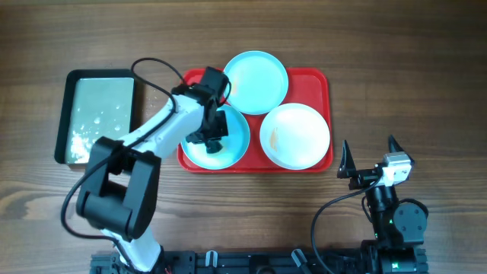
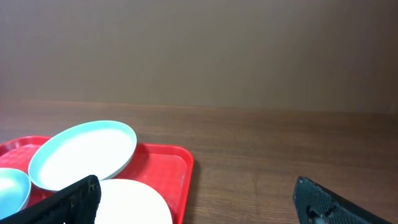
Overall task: Clean dirty plates on tray and stack at the side
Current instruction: 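Carry the sponge with the left gripper onto the left teal plate, then move the right gripper over the tray and grip the teal plate rim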
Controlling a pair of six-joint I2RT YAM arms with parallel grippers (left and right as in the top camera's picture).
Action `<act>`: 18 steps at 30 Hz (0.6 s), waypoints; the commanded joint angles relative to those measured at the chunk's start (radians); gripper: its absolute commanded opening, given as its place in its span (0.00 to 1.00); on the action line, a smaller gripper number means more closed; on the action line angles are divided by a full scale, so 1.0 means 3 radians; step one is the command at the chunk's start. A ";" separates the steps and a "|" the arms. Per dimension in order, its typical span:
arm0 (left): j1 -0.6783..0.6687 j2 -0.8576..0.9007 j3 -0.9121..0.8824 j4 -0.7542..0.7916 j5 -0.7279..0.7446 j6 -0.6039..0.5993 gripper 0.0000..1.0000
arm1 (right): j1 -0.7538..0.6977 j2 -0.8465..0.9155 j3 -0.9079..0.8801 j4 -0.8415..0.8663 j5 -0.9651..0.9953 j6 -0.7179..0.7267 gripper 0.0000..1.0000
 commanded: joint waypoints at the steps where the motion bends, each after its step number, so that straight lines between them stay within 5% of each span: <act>1: 0.0112 -0.0418 0.0253 -0.0083 0.0074 0.0001 0.93 | 0.0010 -0.0020 -0.0005 0.0008 0.0033 0.0027 1.00; 2: 0.0132 -0.0521 0.0264 -0.0076 0.0174 0.0001 1.00 | 0.0010 -0.0020 -0.0005 0.0008 0.0033 0.0025 1.00; 8: 0.0253 -0.0954 0.0263 -0.0116 0.0526 0.0001 1.00 | 0.0010 -0.0020 -0.0005 0.0081 0.0072 -0.0023 1.00; 12: 0.0352 -0.1019 0.0263 -0.0200 0.0523 0.0001 1.00 | 0.0010 -0.0020 -0.0005 0.0581 -0.0674 0.0806 1.00; 14: 0.0357 -0.1012 0.0262 -0.0242 0.0524 0.0000 1.00 | 0.0010 -0.0020 -0.0004 0.1143 -0.1161 0.1349 1.00; 18: 0.0355 -0.1012 0.0262 -0.0300 0.0521 0.0001 1.00 | 0.0010 -0.0020 0.0045 0.2621 -0.1484 0.1471 1.00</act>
